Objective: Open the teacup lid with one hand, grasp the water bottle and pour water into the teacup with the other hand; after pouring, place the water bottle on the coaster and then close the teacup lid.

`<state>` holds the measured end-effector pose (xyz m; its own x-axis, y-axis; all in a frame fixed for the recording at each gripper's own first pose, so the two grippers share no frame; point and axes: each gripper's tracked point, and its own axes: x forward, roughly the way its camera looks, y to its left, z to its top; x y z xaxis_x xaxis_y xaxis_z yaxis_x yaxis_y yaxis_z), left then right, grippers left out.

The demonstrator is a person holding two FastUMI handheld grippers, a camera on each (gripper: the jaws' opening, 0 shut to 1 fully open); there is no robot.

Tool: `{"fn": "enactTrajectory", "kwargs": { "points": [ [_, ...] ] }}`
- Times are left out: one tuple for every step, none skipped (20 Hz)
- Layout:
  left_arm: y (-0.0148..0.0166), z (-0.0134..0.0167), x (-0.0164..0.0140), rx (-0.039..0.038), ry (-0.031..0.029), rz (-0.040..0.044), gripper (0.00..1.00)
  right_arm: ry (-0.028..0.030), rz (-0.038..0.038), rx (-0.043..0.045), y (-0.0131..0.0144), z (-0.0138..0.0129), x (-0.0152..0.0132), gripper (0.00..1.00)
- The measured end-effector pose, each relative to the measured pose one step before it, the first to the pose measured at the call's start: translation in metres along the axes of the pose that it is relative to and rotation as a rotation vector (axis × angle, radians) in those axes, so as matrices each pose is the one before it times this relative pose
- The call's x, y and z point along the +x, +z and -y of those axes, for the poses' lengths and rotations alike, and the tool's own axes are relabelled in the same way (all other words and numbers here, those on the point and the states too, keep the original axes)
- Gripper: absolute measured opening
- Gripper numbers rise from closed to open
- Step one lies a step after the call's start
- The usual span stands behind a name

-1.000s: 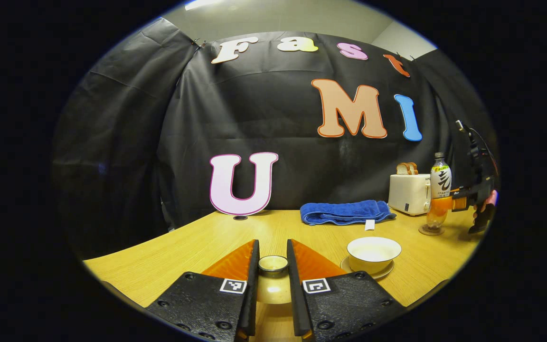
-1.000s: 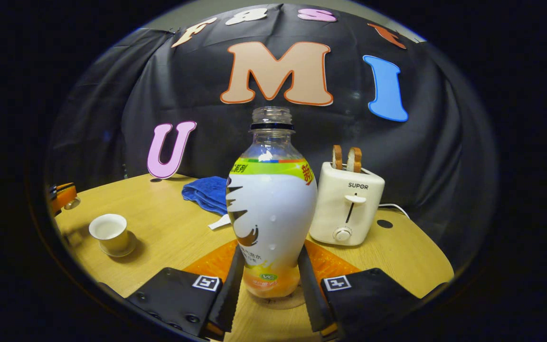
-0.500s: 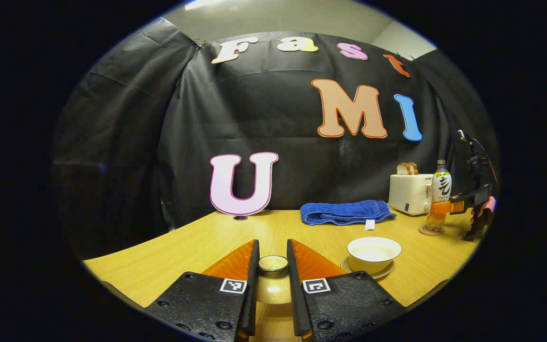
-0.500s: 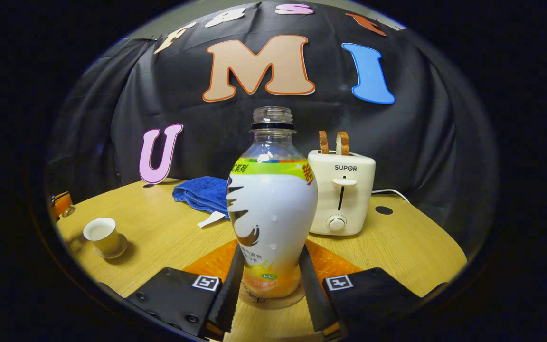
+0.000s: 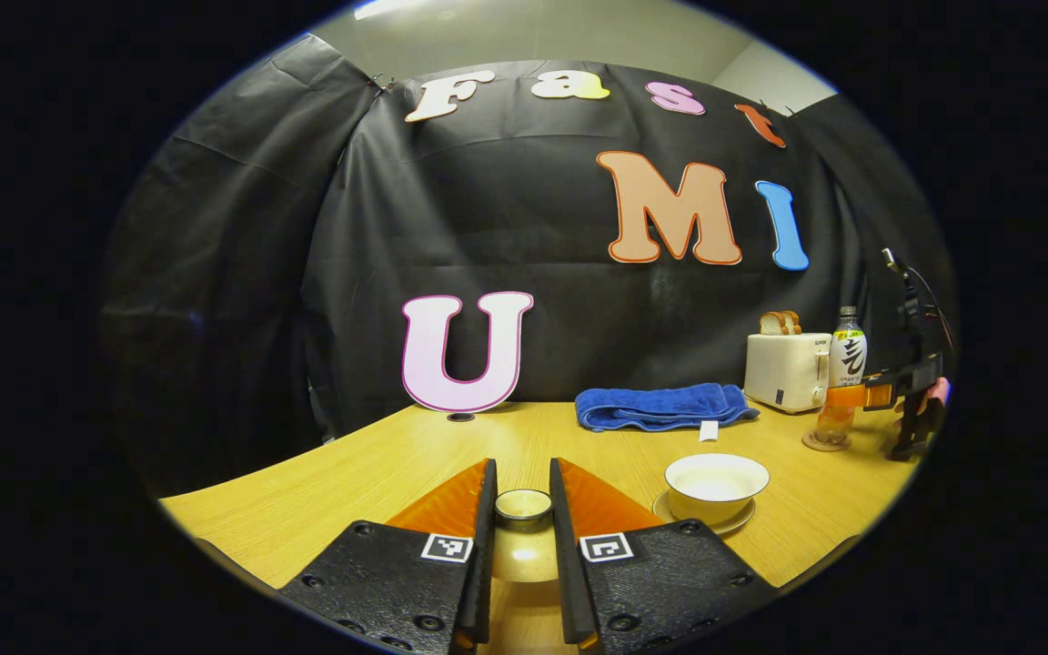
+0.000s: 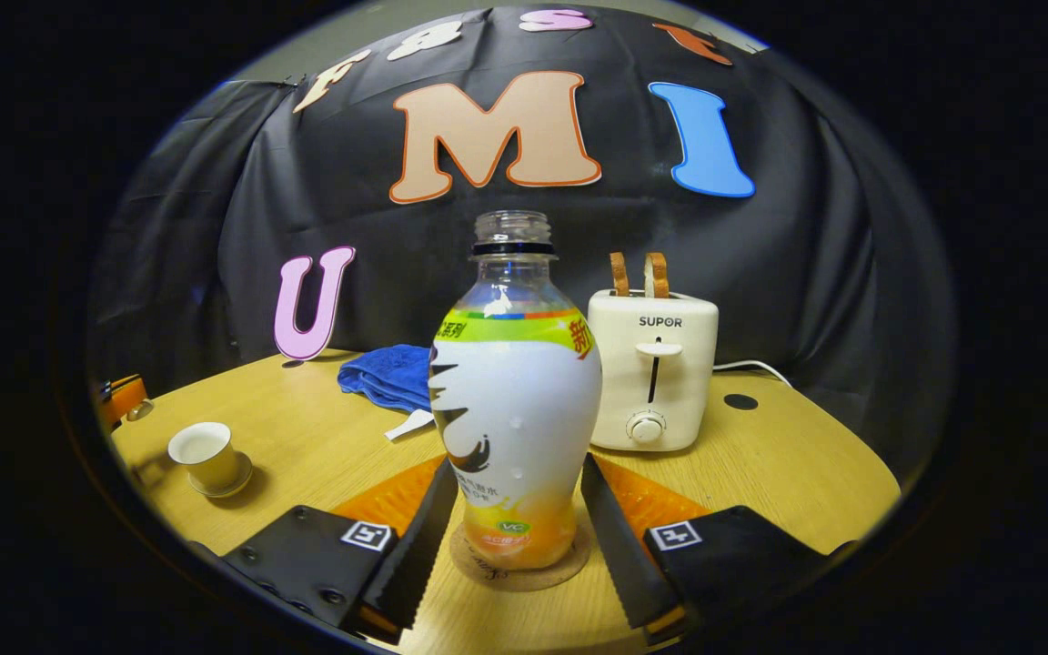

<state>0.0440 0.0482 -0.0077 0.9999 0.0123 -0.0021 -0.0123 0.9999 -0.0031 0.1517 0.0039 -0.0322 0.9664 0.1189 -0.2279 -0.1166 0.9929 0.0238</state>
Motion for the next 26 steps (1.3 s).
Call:
{"fn": "enactTrajectory", "kwargs": {
  "points": [
    [0.0006, -0.00009, -0.00016, -0.00013, -0.00006, 0.00019, 0.28, 0.00299, 0.00263, 0.00135, -0.00126, -0.00023, -0.00262, 0.92],
    [-0.00019, -0.00005, 0.00061, 0.00007, 0.0, -0.00018, 0.28, 0.00183, 0.00235, -0.00147, -0.0006, -0.00106, -0.00451, 0.95],
    [0.00013, 0.00009, -0.00045, 0.00005, -0.00006, -0.00025, 0.28, 0.00296, 0.00015, -0.00705, -0.00329, -0.00042, -0.00406, 1.0],
    [-0.00043, -0.00022, 0.00007, 0.00006, -0.00005, -0.00014, 0.28, 0.00132, -0.00022, -0.01253, -0.00316, -0.00095, -0.00468, 0.94],
    [0.00022, 0.00063, 0.00032, 0.00012, -0.00002, -0.00012, 0.28, 0.00271, -0.00083, -0.01254, -0.00266, -0.00001, -0.00484, 0.95],
    [0.00016, 0.00013, 0.00026, 0.00024, -0.00039, 0.00014, 0.28, 0.00572, -0.00564, -0.00705, -0.00344, -0.00163, -0.00452, 0.94],
    [0.0002, -0.00031, -0.00079, 0.00001, 0.00063, 0.00052, 0.28, 0.00468, 0.0072, 0.00327, 0.00044, -0.00123, -0.00303, 0.94],
    [-0.00059, 0.00013, -0.00032, -0.00007, -0.00053, -0.00003, 0.28, 0.00245, 0.00482, 0.00141, 0.00061, -0.00137, -0.00538, 0.94],
    [0.00008, 0.00013, 0.00021, 0.0003, -0.00007, -0.00073, 0.28, 0.00289, 0.00013, -0.00407, -0.0019, -0.00093, -0.0048, 0.98],
    [0.00014, -0.00009, 0.00054, -0.00028, -0.00016, 0.00008, 0.28, 0.00296, 0.0029, 0.00034, 0.00039, -0.0014, -0.00574, 0.98],
    [0.00047, 0.00022, 0.00056, -0.0003, -0.00184, -0.00019, 0.28, 0.00399, 0.00563, 0.00542, -0.00038, -0.00201, -0.00527, 0.96],
    [-0.00057, 0.0005, -0.00034, -0.00021, -0.00247, -0.00041, 0.28, -0.0015, 0.0078, 0.00744, 0.00016, -0.00081, -0.00604, 0.94],
    [0.0002, 0.00098, 0.00084, -0.00018, -0.0023, -0.00038, 0.28, -0.00573, 0.01046, 0.00427, 0.0, 0.00043, -0.00636, 0.98],
    [-0.00033, 0.0003, -0.00063, -0.00012, -0.00099, -0.0007, 0.28, -0.01166, 0.01743, 0.00313, 0.00291, 0.00134, -0.00519, 0.98],
    [0.00057, -0.00062, -0.00006, -0.00103, 0.00109, 0.00111, 0.28, -0.0218, 0.01667, 0.00143, 0.00103, 0.00418, -0.00631, 0.98],
    [-0.00088, 0.00133, 0.00136, -0.00079, 0.00079, 0.00003, 0.28, -0.00607, 0.02169, 0.00893, 0.00341, 0.00113, -0.00588, 0.95],
    [0.00063, 0.00273, 0.001, -0.00153, -0.00233, -0.00153, 0.28, -0.0085, 0.01233, 0.00722, 0.001, 0.00093, -0.00639, 1.0],
    [-0.00141, 0.0035, 0.00232, -0.00017, -0.00692, -0.00261, 0.28, -0.01099, 0.00923, 0.00444, 0.00074, 0.0022, -0.00454, 0.99],
    [-0.00122, 0.00628, 0.00251, 0.00086, -0.01457, -0.00186, 0.28, -0.01919, 0.01608, 0.00407, 0.00108, 0.00386, -0.00402, 0.98],
    [0.0016, 0.00821, 0.00289, -0.00105, -0.0201, 0.00184, 0.28, -0.01624, 0.02177, 0.00495, 0.00404, 0.00391, -0.00437, 0.97],
    [0.0003, 0.00683, 0.00175, 0.00079, -0.02203, -0.00071, 0.28, -0.02143, 0.02217, 0.00495, 0.0037, 0.0048, -0.00323, 0.94],
    [0.00032, 0.00754, 0.00345, -0.00113, -0.01994, 0.00158, 0.28, -0.02248, 0.02215, 0.0035, 0.00355, 0.00466, -0.00273, 0.97],
    [0.00008, 0.00714, 0.00282, 0.00063, -0.01755, -0.00109, 0.28, -0.01411, 0.02383, 0.00178, 0.00344, 0.00151, -0.00208, 0.97],
    [-0.00071, 0.00649, 0.00249, -0.00076, -0.01801, 0.00228, 0.27, -0.01199, 0.01888, -0.01445, 0.00211, 0.00009, -0.0016, 0.94],
    [0.0004, 0.00584, 0.0028, -0.00047, -0.01808, -0.00091, 0.28, -0.00904, -0.0056, 0.00227, -0.00155, 0.00253, -0.00088, 0.99],
    [0.00013, 0.00595, 0.00241, -0.00118, -0.01595, -0.00009, 0.27, -0.00295, 0.00061, 0.00484, -0.00029, -0.00022, 0.00027, 0.97]
  ]
}}
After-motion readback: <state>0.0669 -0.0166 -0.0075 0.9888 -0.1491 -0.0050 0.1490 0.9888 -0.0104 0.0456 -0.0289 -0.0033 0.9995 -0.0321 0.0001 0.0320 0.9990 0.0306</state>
